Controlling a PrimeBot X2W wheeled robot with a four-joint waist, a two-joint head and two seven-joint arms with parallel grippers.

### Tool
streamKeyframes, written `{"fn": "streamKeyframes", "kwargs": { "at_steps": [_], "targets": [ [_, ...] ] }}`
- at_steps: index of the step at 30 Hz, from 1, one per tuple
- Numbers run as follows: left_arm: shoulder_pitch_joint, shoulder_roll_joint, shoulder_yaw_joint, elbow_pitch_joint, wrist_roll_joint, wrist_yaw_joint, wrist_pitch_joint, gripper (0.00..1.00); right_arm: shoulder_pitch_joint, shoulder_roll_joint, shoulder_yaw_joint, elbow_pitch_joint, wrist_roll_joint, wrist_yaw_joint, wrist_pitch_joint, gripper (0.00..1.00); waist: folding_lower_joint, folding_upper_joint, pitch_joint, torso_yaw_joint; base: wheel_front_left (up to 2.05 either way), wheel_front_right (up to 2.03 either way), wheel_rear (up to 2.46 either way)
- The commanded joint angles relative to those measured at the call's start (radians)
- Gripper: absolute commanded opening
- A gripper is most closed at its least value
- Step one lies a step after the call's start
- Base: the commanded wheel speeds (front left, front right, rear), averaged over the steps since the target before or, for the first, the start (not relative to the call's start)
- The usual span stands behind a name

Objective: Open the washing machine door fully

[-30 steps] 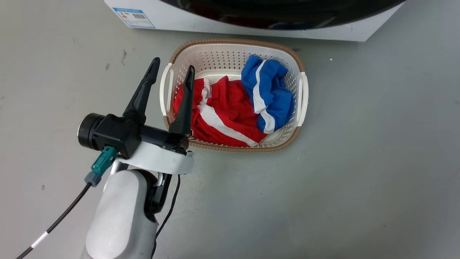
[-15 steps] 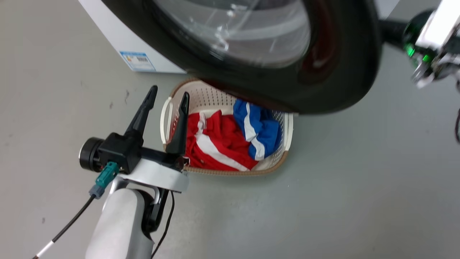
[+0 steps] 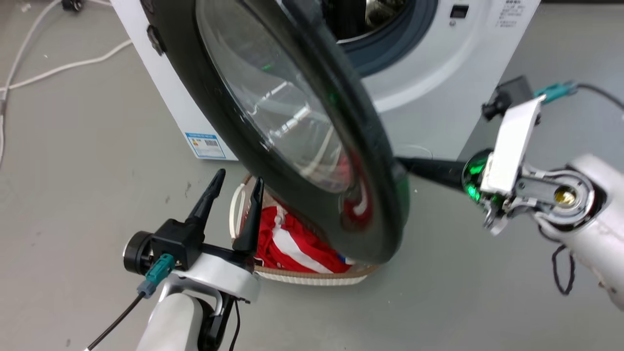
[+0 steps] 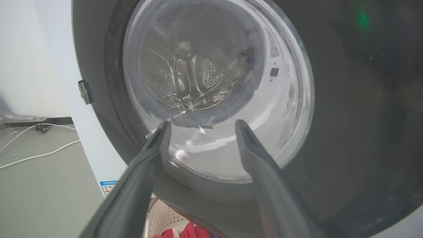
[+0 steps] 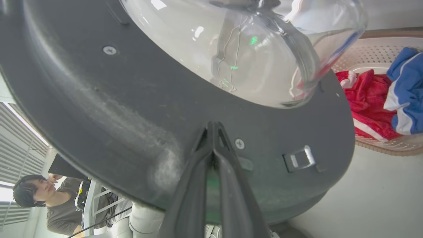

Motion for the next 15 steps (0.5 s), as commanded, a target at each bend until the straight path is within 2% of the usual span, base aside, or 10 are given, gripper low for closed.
{"fn": "streamKeyframes", "kwargs": {
  "at_steps": [1,12,15],
  "targets": [
    [0.014,0.001,-0.007,0.004,-0.004,0.001,-0.003,1.00,0.031,0.013,0.018,-0.027,0.014,0.003,-0.010,0.00,0.0001,0.0000,-0.036,0.015,0.00,0.00,0.00],
    [0.056,0.009,-0.031,0.023,-0.020,0.001,-0.003,1.00,0.098,0.043,0.108,-0.113,0.047,0.003,-0.089,0.00,0.0001,0.0000,-0.100,0.036,0.00,0.00,0.00],
    [0.065,0.003,-0.030,0.028,-0.027,0.001,-0.003,1.00,0.131,0.042,0.090,-0.111,0.058,0.003,-0.168,0.00,0.0001,0.0000,-0.117,0.034,0.00,0.00,0.00]
  ]
}}
